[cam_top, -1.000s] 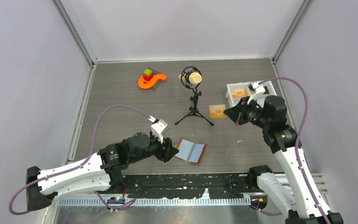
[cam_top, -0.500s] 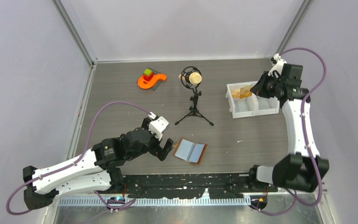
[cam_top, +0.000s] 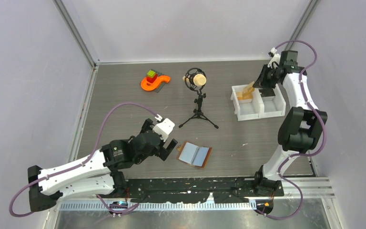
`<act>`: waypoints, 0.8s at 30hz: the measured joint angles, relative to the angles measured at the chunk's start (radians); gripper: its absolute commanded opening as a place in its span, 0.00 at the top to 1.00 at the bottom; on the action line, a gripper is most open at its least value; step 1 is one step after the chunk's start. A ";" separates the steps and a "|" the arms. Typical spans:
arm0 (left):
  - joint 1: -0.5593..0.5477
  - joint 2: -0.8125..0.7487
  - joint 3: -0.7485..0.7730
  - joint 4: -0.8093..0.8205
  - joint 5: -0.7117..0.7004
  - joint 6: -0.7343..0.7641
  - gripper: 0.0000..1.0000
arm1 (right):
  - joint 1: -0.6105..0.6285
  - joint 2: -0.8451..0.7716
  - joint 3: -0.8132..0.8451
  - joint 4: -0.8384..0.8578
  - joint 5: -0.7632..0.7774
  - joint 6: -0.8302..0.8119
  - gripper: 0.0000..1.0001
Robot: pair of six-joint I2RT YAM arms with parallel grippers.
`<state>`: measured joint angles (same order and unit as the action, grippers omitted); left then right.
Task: Take the credit cards out of the card holder
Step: Place the credit card in the storage box.
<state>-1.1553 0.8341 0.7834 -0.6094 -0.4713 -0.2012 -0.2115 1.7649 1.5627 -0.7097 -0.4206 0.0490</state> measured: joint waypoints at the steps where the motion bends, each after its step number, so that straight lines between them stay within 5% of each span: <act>1: 0.000 0.002 0.000 -0.003 -0.008 0.000 0.00 | 0.000 0.021 0.018 -0.003 -0.002 -0.005 0.95; 18: 0.000 0.015 0.000 -0.029 -0.053 0.004 0.00 | 0.000 0.213 0.107 -0.010 -0.092 -0.026 0.94; 24: 0.000 0.025 0.004 -0.036 -0.059 0.004 0.00 | -0.002 0.260 0.161 -0.016 -0.101 -0.028 0.84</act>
<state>-1.1553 0.8589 0.7872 -0.6456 -0.5301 -0.1970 -0.2138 2.0251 1.7233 -0.7254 -0.5220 0.0212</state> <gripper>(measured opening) 0.994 0.110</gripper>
